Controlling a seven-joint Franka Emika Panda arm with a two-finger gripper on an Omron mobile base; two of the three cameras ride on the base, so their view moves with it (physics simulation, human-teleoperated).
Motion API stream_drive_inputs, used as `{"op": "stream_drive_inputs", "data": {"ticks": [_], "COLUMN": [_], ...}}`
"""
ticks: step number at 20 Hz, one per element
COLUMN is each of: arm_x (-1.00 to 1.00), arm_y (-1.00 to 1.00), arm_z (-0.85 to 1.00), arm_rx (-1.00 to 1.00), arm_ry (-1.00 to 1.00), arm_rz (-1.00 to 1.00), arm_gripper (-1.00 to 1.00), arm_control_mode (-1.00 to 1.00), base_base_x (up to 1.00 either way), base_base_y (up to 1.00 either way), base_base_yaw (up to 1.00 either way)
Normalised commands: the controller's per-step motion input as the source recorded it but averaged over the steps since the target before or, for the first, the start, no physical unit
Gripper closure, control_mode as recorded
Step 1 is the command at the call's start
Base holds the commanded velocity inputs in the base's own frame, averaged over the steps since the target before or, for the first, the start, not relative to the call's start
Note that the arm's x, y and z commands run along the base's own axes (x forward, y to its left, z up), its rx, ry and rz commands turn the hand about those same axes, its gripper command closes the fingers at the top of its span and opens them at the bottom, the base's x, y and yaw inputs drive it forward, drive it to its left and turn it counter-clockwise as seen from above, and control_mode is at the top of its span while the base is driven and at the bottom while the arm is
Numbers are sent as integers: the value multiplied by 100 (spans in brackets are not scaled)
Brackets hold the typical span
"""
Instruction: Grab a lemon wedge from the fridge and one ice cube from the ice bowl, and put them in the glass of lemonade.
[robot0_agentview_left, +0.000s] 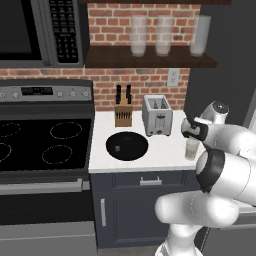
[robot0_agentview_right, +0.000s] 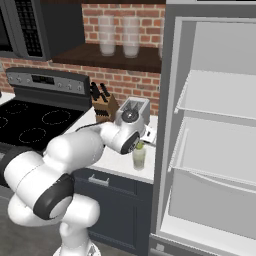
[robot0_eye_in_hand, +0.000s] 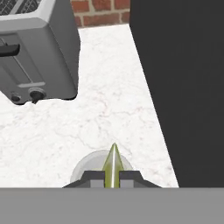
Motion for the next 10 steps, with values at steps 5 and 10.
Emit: {"op": "stream_drive_inputs", "data": {"ticks": [5,10], "arm_x": [57,42], "arm_y": [-3,0], "arm_z": [0,-15], "arm_rx": [0,-3], "arm_ry": [0,-7], "arm_rz": [0,0], "arm_gripper": [100,100], "arm_control_mode": [-100,-100], "base_base_x": [0,0], "base_base_y": [0,0], "base_base_yaw": [0,0]}}
